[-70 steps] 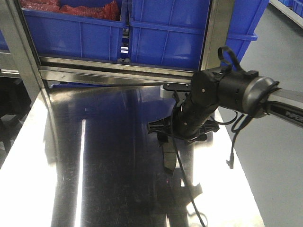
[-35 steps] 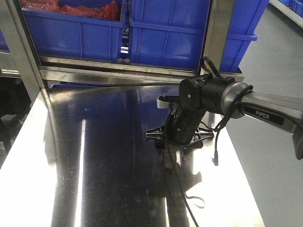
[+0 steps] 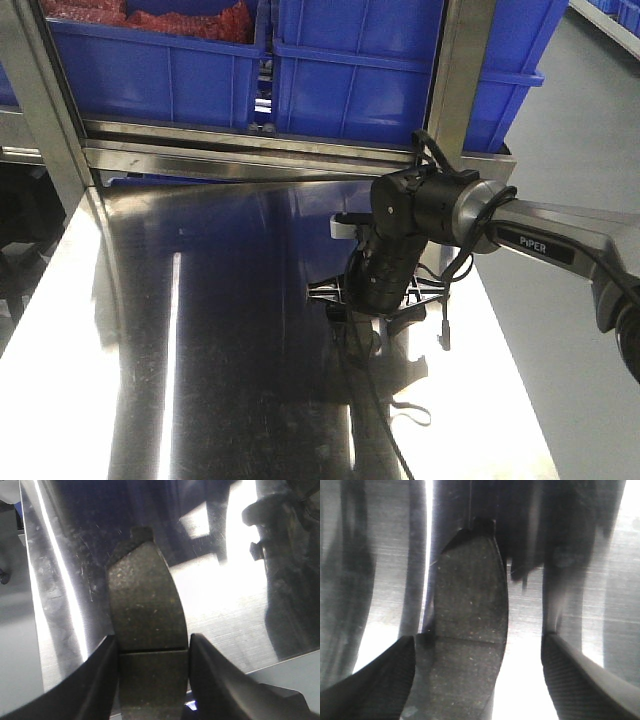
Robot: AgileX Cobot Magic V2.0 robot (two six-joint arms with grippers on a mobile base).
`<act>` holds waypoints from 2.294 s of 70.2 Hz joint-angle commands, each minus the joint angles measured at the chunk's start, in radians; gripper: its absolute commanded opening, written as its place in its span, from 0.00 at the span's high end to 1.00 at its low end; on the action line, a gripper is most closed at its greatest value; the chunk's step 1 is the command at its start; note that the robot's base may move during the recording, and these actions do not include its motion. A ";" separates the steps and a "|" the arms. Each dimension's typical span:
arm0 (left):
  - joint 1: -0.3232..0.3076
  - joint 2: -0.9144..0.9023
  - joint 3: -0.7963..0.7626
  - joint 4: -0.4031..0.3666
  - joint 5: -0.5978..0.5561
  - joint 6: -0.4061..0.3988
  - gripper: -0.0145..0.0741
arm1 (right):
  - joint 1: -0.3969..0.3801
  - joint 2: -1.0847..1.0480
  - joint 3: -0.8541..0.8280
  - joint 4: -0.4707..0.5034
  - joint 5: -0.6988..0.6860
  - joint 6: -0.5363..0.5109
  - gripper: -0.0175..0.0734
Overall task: Move and align brake pads A on conveyor
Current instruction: 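Reach the right gripper down over the other brake pad, then close the right gripper on the brake pad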
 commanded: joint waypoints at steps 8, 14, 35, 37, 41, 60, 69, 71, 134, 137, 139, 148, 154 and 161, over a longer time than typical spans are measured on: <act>-0.006 -0.005 -0.029 0.004 -0.067 -0.011 0.84 | 0.001 -0.029 -0.029 -0.036 -0.006 0.008 0.25; -0.006 -0.005 -0.029 0.004 -0.067 -0.011 0.84 | 0.002 -0.017 -0.029 -0.036 0.003 0.008 0.25; -0.006 -0.005 -0.029 0.004 -0.067 -0.011 0.84 | 0.049 0.014 -0.029 -0.126 0.010 0.047 0.28; -0.006 -0.005 -0.029 0.004 -0.067 -0.011 0.84 | 0.053 0.016 -0.029 -0.136 0.010 0.055 0.29; -0.006 -0.005 -0.029 0.004 -0.067 -0.011 0.84 | 0.061 0.017 -0.029 -0.141 0.010 0.060 0.32; -0.006 -0.005 -0.029 0.004 -0.067 -0.011 0.84 | 0.060 0.019 -0.029 -0.101 0.008 0.065 0.48; -0.006 -0.005 -0.029 0.004 -0.067 -0.011 0.84 | 0.060 0.019 -0.029 -0.097 0.008 0.065 0.60; -0.006 -0.005 -0.029 0.004 -0.067 -0.011 0.84 | 0.060 0.019 -0.029 -0.096 0.007 0.065 0.63; -0.006 -0.005 -0.029 0.004 -0.067 -0.011 0.84 | -0.062 -0.270 -0.027 -0.225 0.057 -0.031 0.76; -0.006 -0.005 -0.029 0.004 -0.067 -0.011 0.84 | -0.062 -0.295 -0.020 -0.244 0.053 -0.031 0.76; -0.006 -0.005 -0.029 0.004 -0.067 -0.011 0.84 | -0.061 -0.313 -0.010 -0.256 0.048 -0.031 0.76; -0.006 -0.005 -0.029 0.004 -0.067 -0.011 0.84 | -0.060 -0.394 0.078 -0.270 -0.018 -0.028 0.76; -0.006 -0.005 -0.029 0.004 -0.067 -0.011 0.84 | -0.060 -0.435 0.141 -0.264 -0.056 -0.030 0.76; -0.006 -0.005 -0.029 0.004 -0.067 -0.011 0.84 | -0.060 -0.474 0.212 -0.262 -0.078 -0.031 0.76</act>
